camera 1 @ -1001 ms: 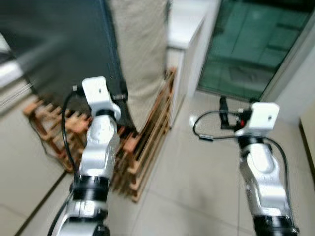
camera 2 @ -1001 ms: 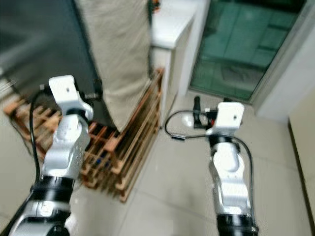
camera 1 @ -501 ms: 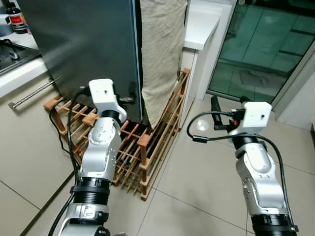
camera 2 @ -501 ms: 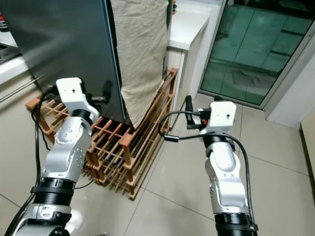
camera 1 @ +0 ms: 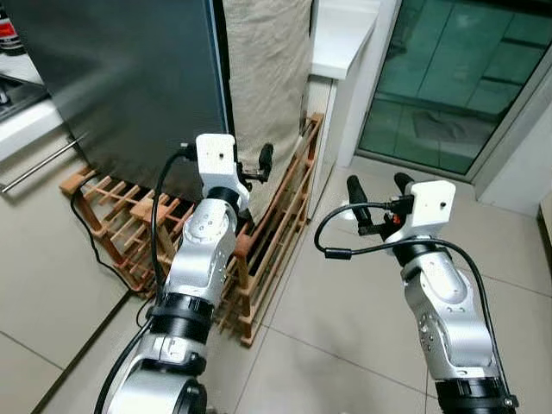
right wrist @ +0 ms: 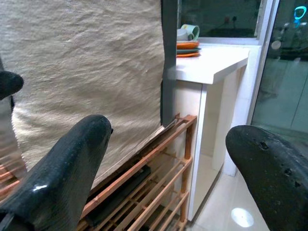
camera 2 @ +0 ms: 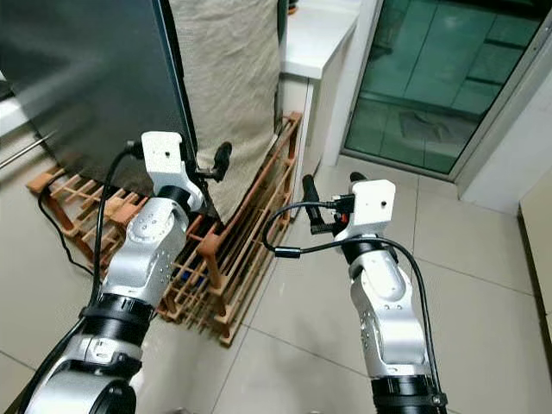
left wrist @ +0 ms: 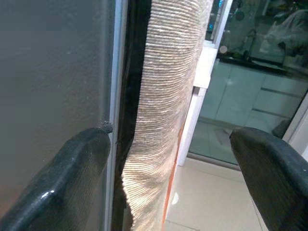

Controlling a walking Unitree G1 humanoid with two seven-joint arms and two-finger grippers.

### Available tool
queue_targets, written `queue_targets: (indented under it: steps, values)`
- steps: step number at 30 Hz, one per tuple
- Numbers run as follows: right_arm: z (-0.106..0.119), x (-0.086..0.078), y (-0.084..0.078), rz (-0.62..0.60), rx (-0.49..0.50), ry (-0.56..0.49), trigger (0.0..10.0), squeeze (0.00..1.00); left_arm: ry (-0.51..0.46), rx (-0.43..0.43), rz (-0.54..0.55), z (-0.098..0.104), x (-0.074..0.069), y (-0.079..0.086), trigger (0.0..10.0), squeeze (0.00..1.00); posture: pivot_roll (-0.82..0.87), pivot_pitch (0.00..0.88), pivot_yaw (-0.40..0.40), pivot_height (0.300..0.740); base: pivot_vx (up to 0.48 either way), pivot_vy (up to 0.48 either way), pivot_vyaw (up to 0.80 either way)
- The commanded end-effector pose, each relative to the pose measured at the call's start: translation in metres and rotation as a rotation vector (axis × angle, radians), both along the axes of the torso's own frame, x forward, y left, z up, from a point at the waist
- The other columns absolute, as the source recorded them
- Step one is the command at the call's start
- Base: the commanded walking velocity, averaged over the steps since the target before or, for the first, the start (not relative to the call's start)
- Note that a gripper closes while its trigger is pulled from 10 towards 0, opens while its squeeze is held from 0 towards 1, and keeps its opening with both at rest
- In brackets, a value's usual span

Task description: Restocking fridge

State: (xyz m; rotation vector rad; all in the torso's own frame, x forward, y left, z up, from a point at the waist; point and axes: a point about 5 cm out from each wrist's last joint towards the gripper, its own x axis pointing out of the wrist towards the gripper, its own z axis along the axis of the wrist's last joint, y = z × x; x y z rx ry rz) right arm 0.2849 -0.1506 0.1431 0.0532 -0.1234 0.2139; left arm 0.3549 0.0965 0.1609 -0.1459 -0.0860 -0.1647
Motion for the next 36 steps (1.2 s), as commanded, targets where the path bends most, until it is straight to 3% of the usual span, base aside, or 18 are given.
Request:
queue_targets:
  steps: [1,9,14,24,36]
  values:
    - [0.007,-0.002,0.001,0.016,0.003,-0.02,10.0,0.15,-0.022,-0.006,0.005,0.005,0.002,-0.003,10.0,0.0,-0.16,0.011,0.023,0.74,0.0,0.0,0.0]
    - [0.004,-0.008,0.008,0.078,0.025,0.006,10.0,0.15,-0.028,-0.021,-0.008,0.004,0.005,-0.008,10.0,0.0,-0.17,0.018,0.03,0.74,0.0,0.0,0.0]
    - [0.005,-0.009,0.017,0.146,0.004,0.009,10.0,0.15,0.008,-0.038,0.043,-0.003,0.01,-0.004,10.0,0.0,-0.17,0.019,0.036,0.74,0.0,0.0,0.0]
    - [0.004,-0.013,0.019,0.16,0.01,0.026,10.0,0.15,0.028,-0.009,0.096,-0.01,0.015,0.002,10.0,0.0,-0.18,0.032,0.035,0.74,0.0,0.0,0.0]
    - [0.007,-0.015,0.013,0.142,0.008,0.026,10.0,0.15,0.004,-0.003,0.095,0.0,0.025,0.004,10.0,0.0,-0.19,0.064,0.033,0.74,0.0,0.0,0.0]
